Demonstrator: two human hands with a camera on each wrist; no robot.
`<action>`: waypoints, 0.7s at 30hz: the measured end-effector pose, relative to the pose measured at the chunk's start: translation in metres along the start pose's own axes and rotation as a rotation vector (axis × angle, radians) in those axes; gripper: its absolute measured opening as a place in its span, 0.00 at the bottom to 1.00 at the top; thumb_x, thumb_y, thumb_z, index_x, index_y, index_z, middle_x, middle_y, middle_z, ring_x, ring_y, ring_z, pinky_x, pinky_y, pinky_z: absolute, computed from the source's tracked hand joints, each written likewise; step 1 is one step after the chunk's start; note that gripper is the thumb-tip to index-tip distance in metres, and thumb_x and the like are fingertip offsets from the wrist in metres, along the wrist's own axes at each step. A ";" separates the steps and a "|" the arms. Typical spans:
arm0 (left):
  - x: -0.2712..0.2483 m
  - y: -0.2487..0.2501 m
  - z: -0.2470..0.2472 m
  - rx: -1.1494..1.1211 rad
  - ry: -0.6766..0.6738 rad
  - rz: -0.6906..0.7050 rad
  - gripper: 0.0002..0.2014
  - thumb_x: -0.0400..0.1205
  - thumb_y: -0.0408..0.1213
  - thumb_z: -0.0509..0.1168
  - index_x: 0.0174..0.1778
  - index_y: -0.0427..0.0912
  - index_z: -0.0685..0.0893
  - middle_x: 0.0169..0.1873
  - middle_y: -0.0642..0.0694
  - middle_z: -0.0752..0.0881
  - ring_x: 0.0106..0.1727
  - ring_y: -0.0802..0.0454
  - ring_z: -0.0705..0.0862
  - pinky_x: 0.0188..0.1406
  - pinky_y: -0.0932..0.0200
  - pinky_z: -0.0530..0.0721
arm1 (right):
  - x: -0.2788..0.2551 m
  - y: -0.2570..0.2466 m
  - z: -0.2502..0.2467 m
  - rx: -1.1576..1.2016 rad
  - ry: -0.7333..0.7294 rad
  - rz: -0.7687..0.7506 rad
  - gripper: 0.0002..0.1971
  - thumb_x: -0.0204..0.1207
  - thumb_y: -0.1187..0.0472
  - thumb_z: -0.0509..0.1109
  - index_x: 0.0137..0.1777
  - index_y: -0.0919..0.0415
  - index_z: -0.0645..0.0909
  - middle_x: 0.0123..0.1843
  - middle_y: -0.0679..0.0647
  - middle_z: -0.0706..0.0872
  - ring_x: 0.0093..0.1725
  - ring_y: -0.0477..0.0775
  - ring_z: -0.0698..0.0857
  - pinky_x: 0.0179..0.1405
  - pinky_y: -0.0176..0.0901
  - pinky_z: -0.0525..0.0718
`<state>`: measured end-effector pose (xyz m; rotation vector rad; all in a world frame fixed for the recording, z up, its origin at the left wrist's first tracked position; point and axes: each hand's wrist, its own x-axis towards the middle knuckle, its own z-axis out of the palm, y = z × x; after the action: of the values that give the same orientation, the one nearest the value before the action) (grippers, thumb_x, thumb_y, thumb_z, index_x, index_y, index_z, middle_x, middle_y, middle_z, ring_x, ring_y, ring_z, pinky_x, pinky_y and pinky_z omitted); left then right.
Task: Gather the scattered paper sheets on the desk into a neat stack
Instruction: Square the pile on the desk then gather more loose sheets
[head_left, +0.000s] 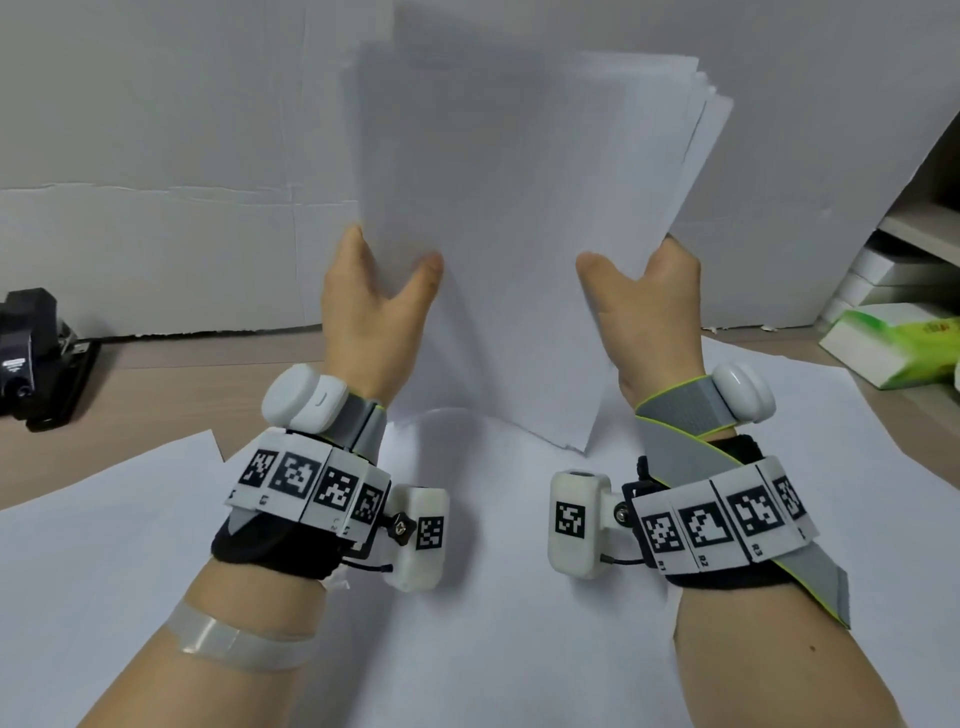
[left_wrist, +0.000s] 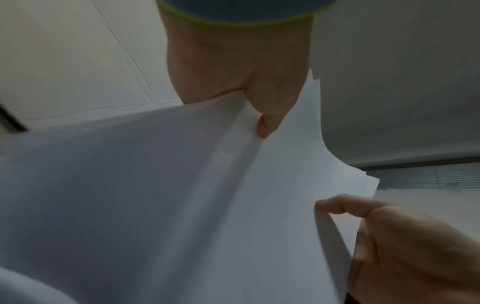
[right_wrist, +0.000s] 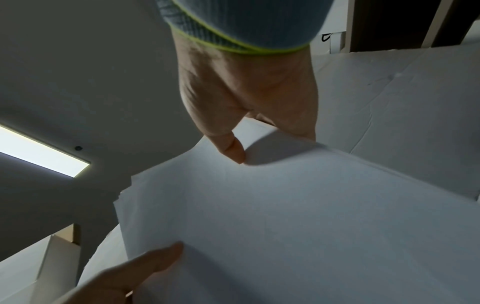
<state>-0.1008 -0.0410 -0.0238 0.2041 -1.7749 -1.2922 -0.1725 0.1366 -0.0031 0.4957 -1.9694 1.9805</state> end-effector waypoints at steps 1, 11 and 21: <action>0.000 0.000 0.001 -0.028 0.014 -0.015 0.14 0.78 0.35 0.73 0.57 0.39 0.79 0.49 0.51 0.88 0.49 0.59 0.87 0.51 0.61 0.84 | 0.000 -0.001 0.000 -0.004 0.006 -0.003 0.04 0.70 0.67 0.68 0.44 0.64 0.81 0.36 0.45 0.82 0.34 0.46 0.77 0.37 0.40 0.79; 0.000 -0.017 -0.002 -0.059 -0.230 -0.297 0.29 0.74 0.48 0.75 0.67 0.47 0.72 0.62 0.49 0.86 0.63 0.52 0.85 0.69 0.43 0.81 | 0.001 0.003 0.001 -0.109 0.034 0.122 0.18 0.68 0.61 0.73 0.58 0.56 0.76 0.53 0.48 0.87 0.53 0.52 0.87 0.57 0.53 0.87; -0.004 -0.036 -0.001 0.120 -0.196 -0.403 0.25 0.67 0.47 0.67 0.57 0.38 0.77 0.55 0.32 0.85 0.51 0.37 0.84 0.58 0.36 0.84 | 0.001 0.009 0.004 -0.059 0.007 0.128 0.11 0.69 0.65 0.67 0.52 0.63 0.82 0.48 0.58 0.90 0.41 0.54 0.85 0.47 0.53 0.88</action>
<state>-0.1105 -0.0552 -0.0552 0.5421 -2.0511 -1.5289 -0.1770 0.1326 -0.0110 0.3563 -2.0963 1.9884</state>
